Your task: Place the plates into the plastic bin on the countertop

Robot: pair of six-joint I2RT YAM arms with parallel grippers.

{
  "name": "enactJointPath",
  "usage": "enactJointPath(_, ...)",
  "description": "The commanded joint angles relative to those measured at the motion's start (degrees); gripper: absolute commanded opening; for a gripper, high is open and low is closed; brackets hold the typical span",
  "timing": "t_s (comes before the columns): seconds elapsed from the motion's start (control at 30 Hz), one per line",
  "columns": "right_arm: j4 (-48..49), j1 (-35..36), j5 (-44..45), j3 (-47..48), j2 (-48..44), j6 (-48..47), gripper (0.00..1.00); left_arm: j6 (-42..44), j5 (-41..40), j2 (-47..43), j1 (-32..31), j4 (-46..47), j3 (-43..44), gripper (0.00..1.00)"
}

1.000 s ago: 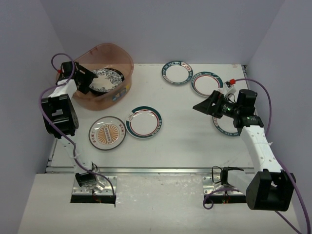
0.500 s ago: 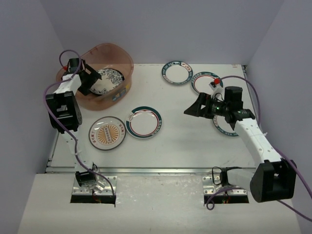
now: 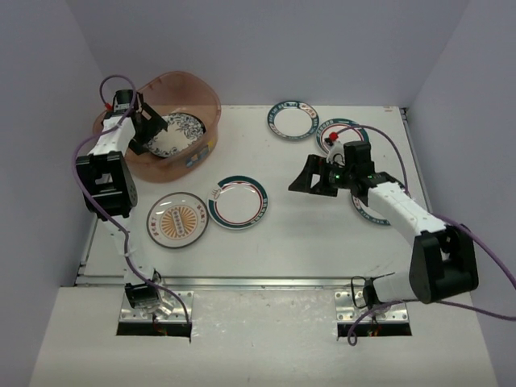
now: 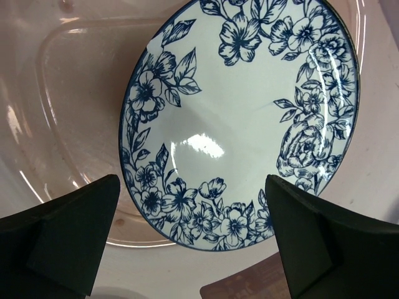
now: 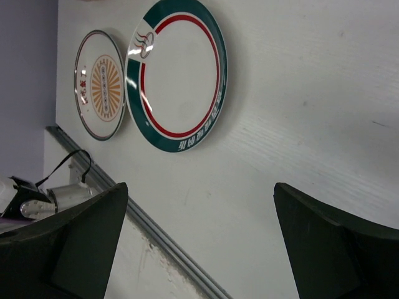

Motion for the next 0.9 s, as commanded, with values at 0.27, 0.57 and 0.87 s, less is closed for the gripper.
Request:
enactJointPath(0.27,17.7,9.8,2.4,9.5,28.2,9.8,0.97,0.3,1.2,-46.7,0.1,11.5,-23.5,1.00)
enactJointPath(0.57,27.5,10.3,-1.4,11.9,41.0,18.6,0.62,1.0,18.3,-74.0,0.0,21.8,-49.8,1.00)
enactJointPath(0.87,38.3,9.4,-3.1,4.6,40.0,23.3,0.00,8.2,34.5,-71.2,-0.8,21.6,-57.1,1.00)
